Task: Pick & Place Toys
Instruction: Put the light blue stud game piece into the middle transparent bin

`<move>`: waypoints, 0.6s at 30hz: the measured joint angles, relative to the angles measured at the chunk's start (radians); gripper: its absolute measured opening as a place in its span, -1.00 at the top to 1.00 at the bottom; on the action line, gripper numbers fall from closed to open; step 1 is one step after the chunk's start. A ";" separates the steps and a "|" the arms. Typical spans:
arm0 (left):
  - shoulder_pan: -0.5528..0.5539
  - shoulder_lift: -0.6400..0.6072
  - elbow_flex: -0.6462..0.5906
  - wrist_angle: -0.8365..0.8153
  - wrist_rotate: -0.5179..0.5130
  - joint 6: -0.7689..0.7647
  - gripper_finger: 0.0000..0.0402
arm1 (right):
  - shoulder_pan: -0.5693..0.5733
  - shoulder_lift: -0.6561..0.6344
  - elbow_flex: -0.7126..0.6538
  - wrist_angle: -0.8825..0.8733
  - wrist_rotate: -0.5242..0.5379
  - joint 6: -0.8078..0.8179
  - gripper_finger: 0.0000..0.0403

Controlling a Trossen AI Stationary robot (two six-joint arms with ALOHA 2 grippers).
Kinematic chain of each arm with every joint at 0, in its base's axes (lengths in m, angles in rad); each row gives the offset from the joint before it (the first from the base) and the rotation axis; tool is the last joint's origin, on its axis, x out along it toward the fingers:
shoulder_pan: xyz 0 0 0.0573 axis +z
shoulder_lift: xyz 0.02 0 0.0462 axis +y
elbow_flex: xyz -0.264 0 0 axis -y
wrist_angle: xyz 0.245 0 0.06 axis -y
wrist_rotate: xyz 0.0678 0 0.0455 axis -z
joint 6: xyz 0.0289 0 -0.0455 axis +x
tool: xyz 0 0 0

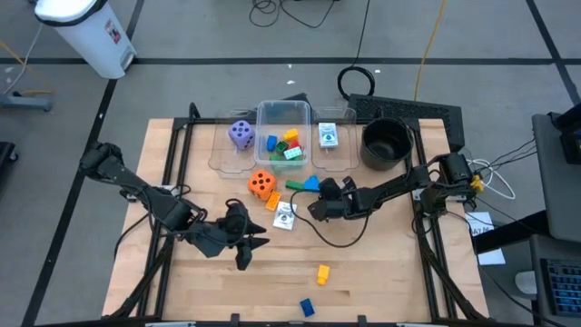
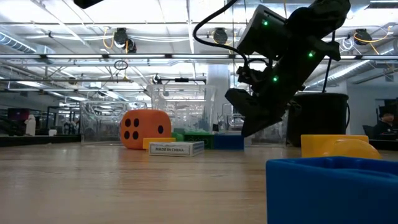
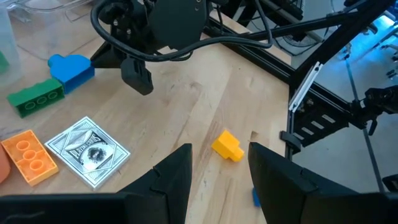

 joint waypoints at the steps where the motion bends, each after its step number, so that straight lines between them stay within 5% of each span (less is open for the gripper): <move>1: 0.000 0.000 0.000 0.000 0.000 -0.002 0.20 | 0.000 0.000 0.000 0.000 -0.011 0.000 0.91; 18: 0.000 0.000 0.000 -0.001 0.000 -0.008 0.20 | 0.081 -0.024 0.000 0.030 -0.093 -0.080 0.98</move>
